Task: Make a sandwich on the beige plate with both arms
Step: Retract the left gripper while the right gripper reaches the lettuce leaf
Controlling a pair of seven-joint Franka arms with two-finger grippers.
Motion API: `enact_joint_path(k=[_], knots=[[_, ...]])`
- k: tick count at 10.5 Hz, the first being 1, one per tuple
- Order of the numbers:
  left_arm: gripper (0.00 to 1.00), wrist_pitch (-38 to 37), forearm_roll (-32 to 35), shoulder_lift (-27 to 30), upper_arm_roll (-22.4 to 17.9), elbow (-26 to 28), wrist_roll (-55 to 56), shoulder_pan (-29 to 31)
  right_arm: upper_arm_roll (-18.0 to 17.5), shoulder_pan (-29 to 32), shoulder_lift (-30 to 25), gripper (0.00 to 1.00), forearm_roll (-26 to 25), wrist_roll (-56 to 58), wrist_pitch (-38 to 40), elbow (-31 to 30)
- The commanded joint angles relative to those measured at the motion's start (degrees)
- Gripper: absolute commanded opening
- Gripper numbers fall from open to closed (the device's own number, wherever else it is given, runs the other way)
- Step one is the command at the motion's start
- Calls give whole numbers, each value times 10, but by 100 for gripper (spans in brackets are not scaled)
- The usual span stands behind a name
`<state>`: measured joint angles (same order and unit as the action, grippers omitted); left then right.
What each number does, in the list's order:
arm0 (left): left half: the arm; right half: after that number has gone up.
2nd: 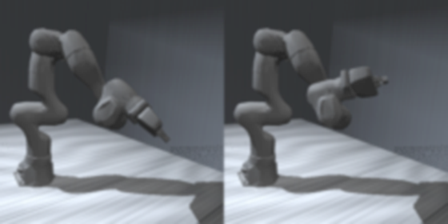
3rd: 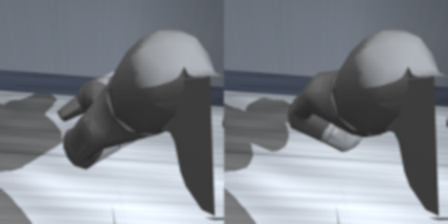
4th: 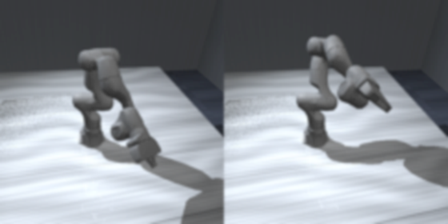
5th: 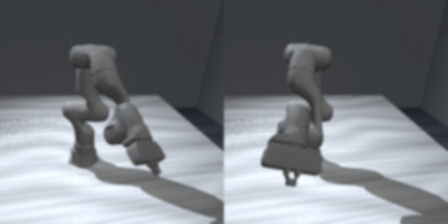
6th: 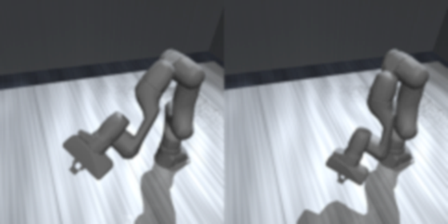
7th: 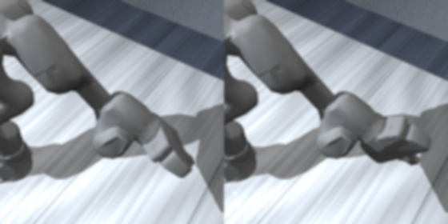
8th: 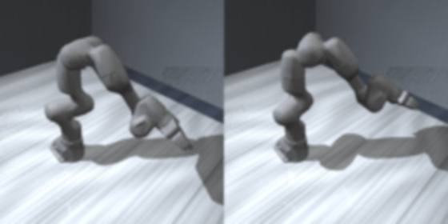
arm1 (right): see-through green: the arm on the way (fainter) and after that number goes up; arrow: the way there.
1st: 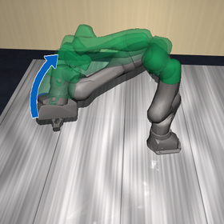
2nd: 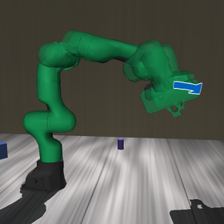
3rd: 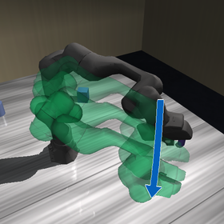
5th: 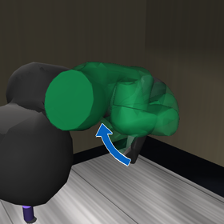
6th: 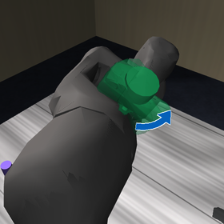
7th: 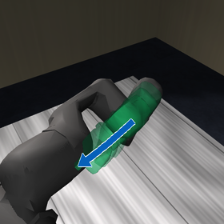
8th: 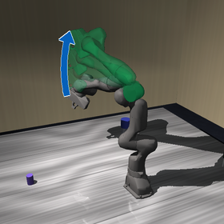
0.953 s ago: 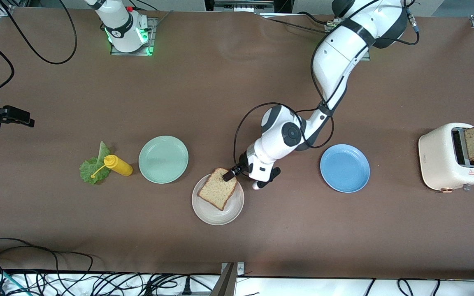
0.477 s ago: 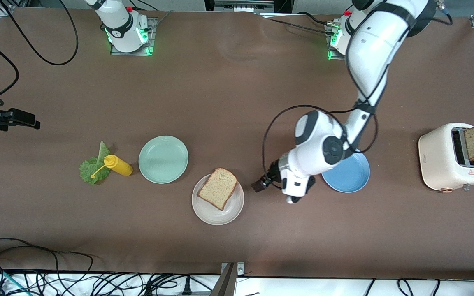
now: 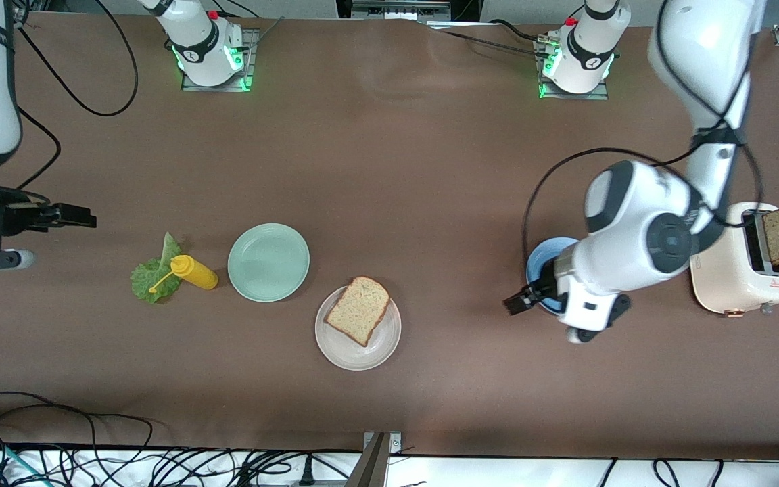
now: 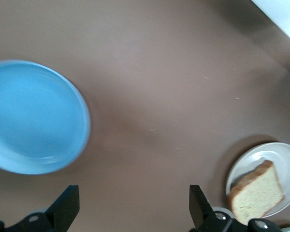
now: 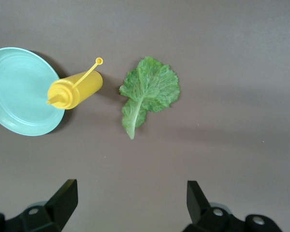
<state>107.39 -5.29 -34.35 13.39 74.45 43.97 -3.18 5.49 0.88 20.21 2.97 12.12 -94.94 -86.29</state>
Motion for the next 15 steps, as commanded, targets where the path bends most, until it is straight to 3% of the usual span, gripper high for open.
enact_joint_path(k=[1, 4, 7, 11, 13, 15], knots=[[100, -80, 35, 68, 3, 15, -95, 57, 1, 1, 26, 100, 4, 12, -37, 10], [100, -119, 143, 98, 4, 16, -233, 87, 2, 1, 84, 100, -13, 14, -97, 10], [100, -119, 139, 98, 9, 14, -357, 127, 3, 9, 155, 100, -15, 48, -190, 10], [100, -119, 140, 97, 9, 15, -366, 133, 2, 11, 191, 100, -5, 44, -246, 5], [100, -119, 140, 97, 6, 15, -367, 140, 1, 11, 179, 100, -3, 41, -297, -45], [100, -119, 140, 97, 6, 11, -367, 152, -7, 11, 158, 100, -2, 38, -402, -129]])
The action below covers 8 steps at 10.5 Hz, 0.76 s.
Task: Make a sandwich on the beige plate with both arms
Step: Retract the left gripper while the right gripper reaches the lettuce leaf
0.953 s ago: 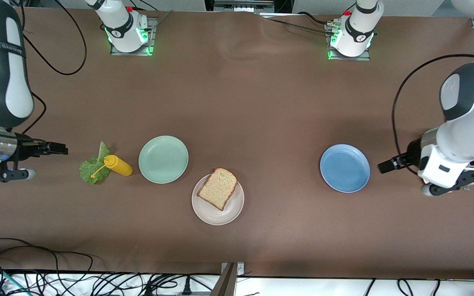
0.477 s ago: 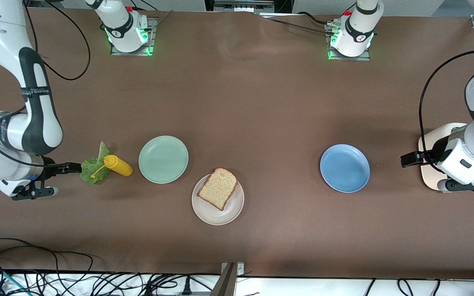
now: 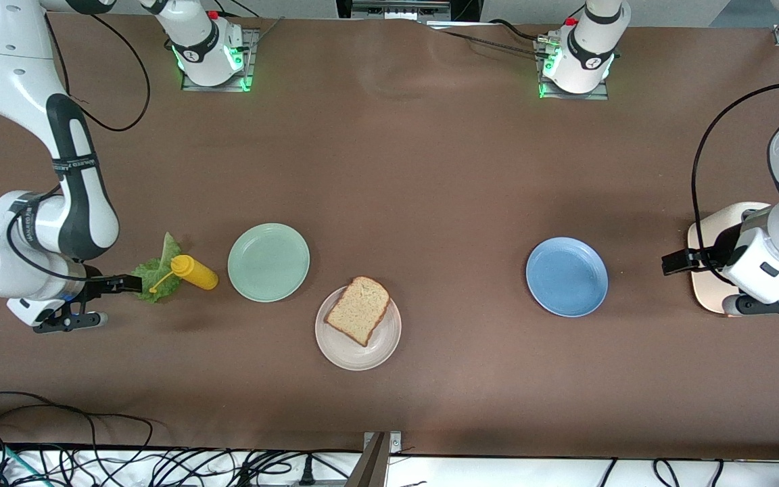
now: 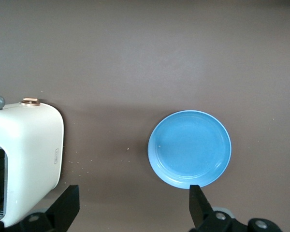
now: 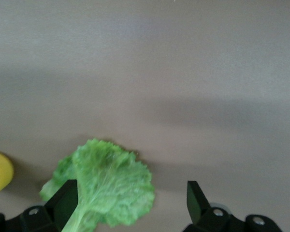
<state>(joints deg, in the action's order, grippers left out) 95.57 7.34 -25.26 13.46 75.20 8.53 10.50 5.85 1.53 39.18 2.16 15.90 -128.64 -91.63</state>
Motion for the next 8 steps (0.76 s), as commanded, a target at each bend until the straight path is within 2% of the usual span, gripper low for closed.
enact_joint_path(k=[1, 5, 8], knots=[[100, -1, 14, 7, 5, 2, -12, 19, -18, 2, -38, 100, 13, 0, -92, -97], [100, 0, 14, 8, 8, 1, -12, 36, -30, 1, -48, 100, 17, -24, -96, -119], [100, -1, 13, 10, 9, 1, -11, 37, -30, 3, -32, 100, 16, -11, -104, -126]])
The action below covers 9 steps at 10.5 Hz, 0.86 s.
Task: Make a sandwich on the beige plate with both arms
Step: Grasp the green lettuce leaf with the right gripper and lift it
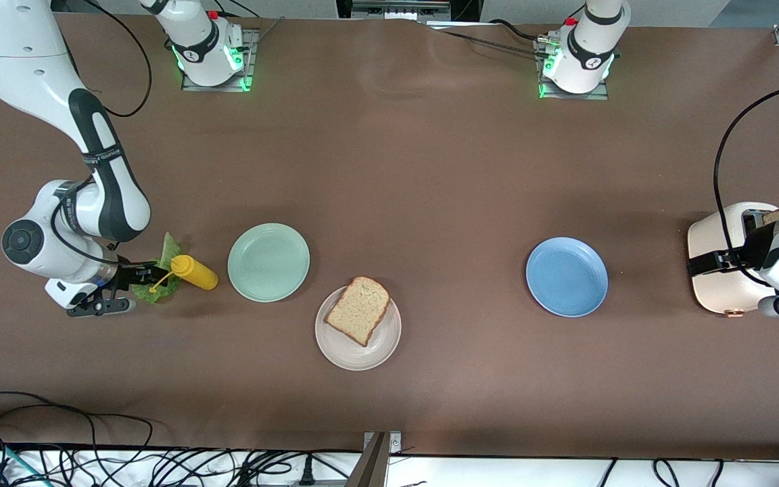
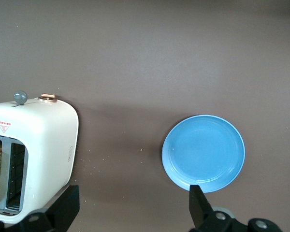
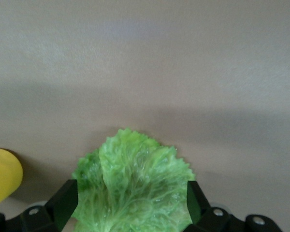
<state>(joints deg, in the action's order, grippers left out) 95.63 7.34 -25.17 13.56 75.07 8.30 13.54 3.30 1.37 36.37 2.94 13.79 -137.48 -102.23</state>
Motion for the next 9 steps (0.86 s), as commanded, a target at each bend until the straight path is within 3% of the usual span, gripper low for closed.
enact_joint_path(k=[1, 2, 3, 5, 6, 7, 9], knots=[[100, -1, 13, 9, 8, 3, -9, 7, -4, 5, 0, 100, 9, 11, -17, -24], [100, -1, 13, 9, 8, 3, -9, 7, -4, 5, 1, 99, 9, 11, -20, -25], [100, -1, 13, 9, 7, 3, -10, 8, -4, 5, 0, 84, 8, 12, -20, -25], [100, -1, 13, 8, 7, 3, -9, 11, -4, 5, -3, 34, 8, 42, -19, -24], [100, -1, 13, 8, 7, 3, -9, 14, -4, 5, -5, 13, 8, 50, -19, -24], [100, 1, 12, 8, 7, 3, -9, 17, -4, 6, -9, 1, 7, 51, -17, -25], [100, 2, 12, 6, 7, 3, -9, 16, -4, 6, -40, 0, 8, 85, 10, -25]])
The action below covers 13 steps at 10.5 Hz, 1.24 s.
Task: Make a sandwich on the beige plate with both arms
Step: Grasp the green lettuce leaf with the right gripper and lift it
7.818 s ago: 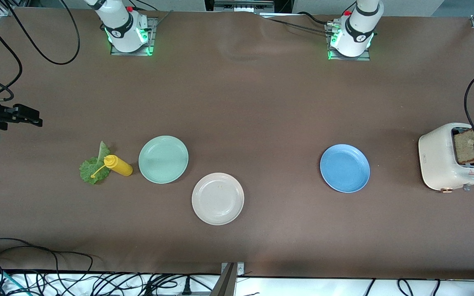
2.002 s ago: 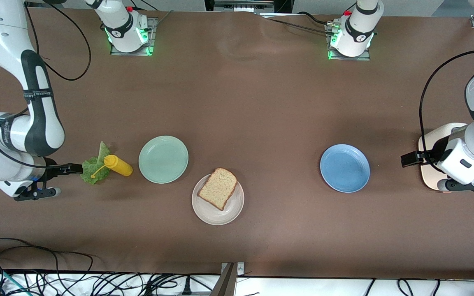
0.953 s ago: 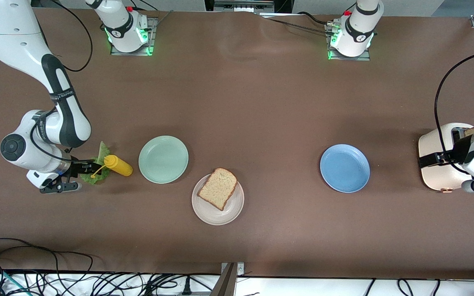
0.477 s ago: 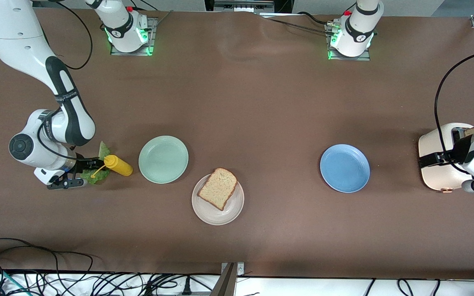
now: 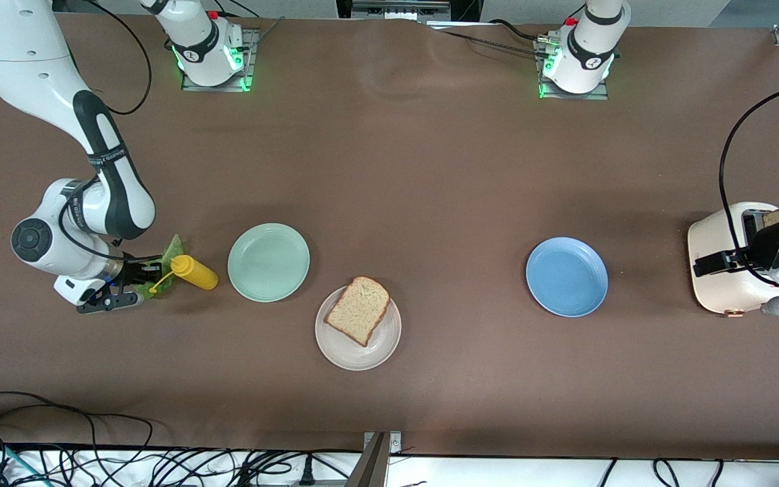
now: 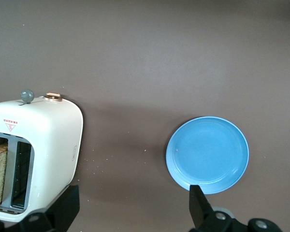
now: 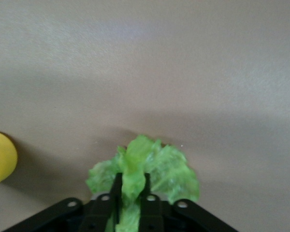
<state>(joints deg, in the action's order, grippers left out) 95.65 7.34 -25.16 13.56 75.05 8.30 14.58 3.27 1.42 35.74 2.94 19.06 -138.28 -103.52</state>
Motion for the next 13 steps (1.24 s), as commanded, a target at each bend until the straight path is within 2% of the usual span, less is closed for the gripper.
enact_joint_path(k=[1, 4, 7, 10, 13], knots=[[100, 1, 12, 6, 8, 4, -9, 4, -3, 5, -55, 0, 7, 35, 56, -9], [100, 1, 13, 6, 8, 4, -10, 4, -3, 4, -105, 0, 6, 43, 118, -8], [100, 2, 13, 5, 8, 4, -10, 4, -2, 5, -159, 0, 2, 41, 216, 2], [100, 2, 13, 4, 8, 4, -10, 3, -3, 3, -170, 0, -1, 31, 344, 85], [100, 2, 13, 2, 8, 4, -9, -3, -5, -37, -157, 0, -3, -84, 411, 155]])
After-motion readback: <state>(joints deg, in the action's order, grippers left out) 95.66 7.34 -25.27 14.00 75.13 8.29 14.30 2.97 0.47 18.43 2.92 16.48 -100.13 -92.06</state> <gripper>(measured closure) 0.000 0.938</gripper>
